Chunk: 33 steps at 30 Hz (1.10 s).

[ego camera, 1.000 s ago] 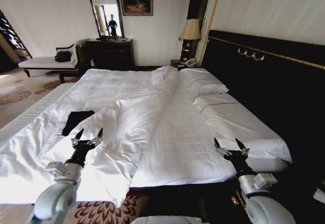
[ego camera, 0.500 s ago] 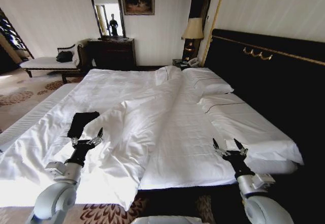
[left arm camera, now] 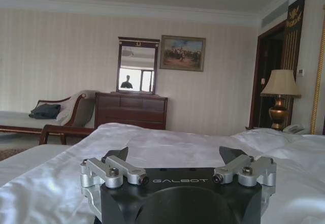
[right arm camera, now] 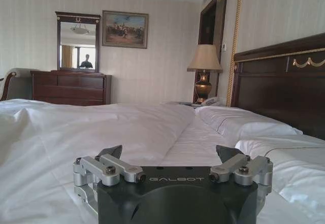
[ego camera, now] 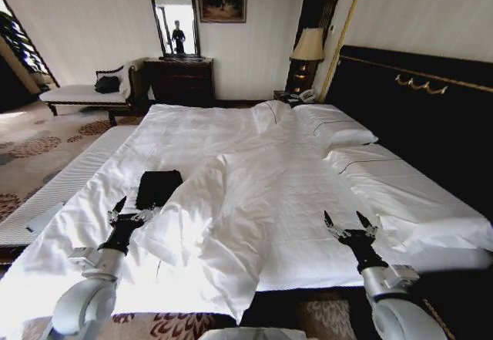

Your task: Fold the clothes on the bed.

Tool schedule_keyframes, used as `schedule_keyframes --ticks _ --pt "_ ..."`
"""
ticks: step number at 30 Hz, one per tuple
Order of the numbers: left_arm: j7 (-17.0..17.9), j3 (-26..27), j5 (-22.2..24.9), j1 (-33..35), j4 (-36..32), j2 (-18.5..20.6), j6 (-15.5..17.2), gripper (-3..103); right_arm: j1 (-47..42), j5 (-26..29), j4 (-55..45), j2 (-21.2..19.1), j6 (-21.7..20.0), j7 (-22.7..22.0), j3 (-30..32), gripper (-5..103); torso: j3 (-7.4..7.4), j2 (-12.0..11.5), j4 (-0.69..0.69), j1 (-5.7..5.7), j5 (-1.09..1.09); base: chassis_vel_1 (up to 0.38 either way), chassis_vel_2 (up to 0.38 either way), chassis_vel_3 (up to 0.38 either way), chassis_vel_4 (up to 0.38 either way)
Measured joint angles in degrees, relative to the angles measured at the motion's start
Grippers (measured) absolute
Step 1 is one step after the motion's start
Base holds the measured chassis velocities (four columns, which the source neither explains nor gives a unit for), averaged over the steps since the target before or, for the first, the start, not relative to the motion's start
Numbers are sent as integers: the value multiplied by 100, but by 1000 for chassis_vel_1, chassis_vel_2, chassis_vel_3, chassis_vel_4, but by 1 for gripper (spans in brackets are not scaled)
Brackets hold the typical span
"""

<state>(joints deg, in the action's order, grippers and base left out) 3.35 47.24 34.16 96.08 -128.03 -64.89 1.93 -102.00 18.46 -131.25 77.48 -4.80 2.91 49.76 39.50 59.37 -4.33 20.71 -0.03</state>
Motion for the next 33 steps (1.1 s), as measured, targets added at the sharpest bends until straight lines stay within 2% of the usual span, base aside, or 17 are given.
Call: schedule_keyframes --ticks 33 --pt "0 17 5 9 -25 9 -5 100 30 41 -15 8 -31 -47 -35 100 0 -1 1 1 0 132 268 -132 -270"
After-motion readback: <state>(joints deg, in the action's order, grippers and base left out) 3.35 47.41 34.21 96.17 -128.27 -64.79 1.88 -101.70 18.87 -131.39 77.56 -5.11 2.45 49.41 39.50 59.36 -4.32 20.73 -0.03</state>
